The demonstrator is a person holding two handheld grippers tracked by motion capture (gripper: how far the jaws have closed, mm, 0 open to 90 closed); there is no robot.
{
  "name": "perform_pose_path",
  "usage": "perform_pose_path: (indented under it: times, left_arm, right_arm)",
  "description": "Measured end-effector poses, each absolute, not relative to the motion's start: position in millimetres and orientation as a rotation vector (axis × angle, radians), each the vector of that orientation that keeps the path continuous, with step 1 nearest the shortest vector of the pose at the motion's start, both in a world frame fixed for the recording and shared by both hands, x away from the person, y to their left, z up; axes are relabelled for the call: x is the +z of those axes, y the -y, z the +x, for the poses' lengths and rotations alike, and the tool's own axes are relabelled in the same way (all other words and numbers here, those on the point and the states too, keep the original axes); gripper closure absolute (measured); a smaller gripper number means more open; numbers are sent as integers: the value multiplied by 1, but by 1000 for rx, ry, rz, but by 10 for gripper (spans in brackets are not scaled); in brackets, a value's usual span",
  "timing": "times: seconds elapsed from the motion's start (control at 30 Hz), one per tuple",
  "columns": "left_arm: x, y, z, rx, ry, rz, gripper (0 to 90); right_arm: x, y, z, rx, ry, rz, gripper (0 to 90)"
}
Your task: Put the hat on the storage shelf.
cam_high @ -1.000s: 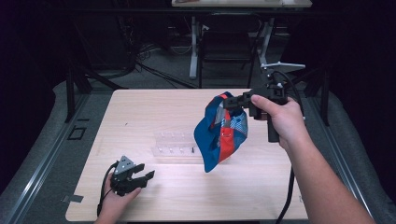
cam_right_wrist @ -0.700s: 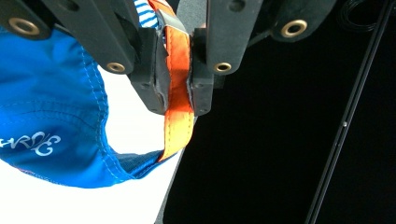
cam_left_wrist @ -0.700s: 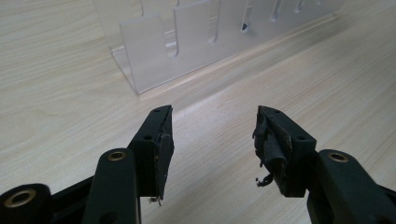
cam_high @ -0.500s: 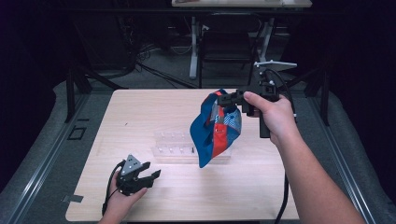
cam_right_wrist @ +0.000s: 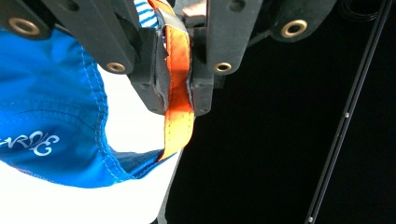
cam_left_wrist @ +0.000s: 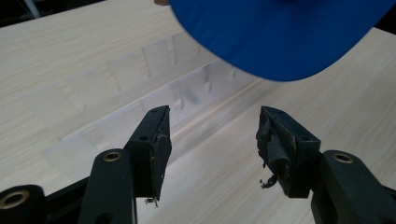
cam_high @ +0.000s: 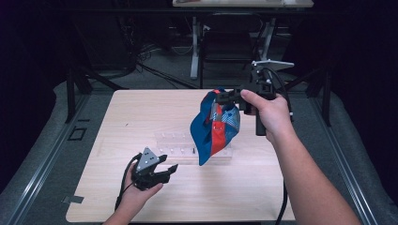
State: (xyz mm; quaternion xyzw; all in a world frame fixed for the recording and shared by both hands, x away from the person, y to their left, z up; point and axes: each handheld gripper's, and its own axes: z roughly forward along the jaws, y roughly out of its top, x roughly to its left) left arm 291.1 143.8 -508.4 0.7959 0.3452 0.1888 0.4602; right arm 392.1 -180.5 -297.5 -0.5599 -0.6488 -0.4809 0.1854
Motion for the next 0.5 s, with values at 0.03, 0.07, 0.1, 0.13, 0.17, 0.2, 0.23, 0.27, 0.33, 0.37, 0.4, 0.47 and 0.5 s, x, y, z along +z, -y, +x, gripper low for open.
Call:
perform_pose_path:
  times: [0.03,0.07,0.1,0.13,0.17,0.2,0.23,0.27,0.33,0.37,0.4,0.47,0.5]
  left_arm:
    - [-507,-140,291,461,-843,1956,445]
    - [-505,-137,291,455,-833,1961,441]
    - [-503,-134,291,451,-825,1963,436]
    - [-501,-130,291,455,-809,1966,435]
    - [-500,-127,290,452,-796,1968,434]
    - [-498,-123,290,449,-782,1975,434]
    - [-496,-120,289,450,-767,1977,434]
    - [-494,-116,288,447,-756,1981,434]
    - [-491,-109,287,445,-739,1986,434]
    - [-490,-106,287,445,-732,1991,434]
    - [-488,-103,287,446,-723,1996,434]
    - [-487,-98,287,448,-714,1999,434]
    - [-486,-95,287,451,-709,2000,434]
  right_arm:
    - [-298,180,393,-1353,1829,-1577,782]
    - [-298,179,394,-1351,1831,-1578,782]
    - [-299,178,395,-1351,1827,-1579,782]
    - [-299,177,395,-1351,1829,-1575,781]
    - [-299,176,396,-1351,1829,-1573,782]
    - [-300,175,396,-1350,1829,-1572,782]
    - [-300,173,397,-1350,1828,-1571,782]
    - [-300,172,397,-1354,1827,-1570,782]
    - [-300,170,398,-1349,1829,-1572,782]
    - [-300,169,399,-1349,1832,-1574,782]
    - [-300,168,399,-1349,1834,-1578,782]
    - [-300,167,400,-1347,1835,-1578,782]
    - [-299,166,400,-1347,1835,-1579,782]
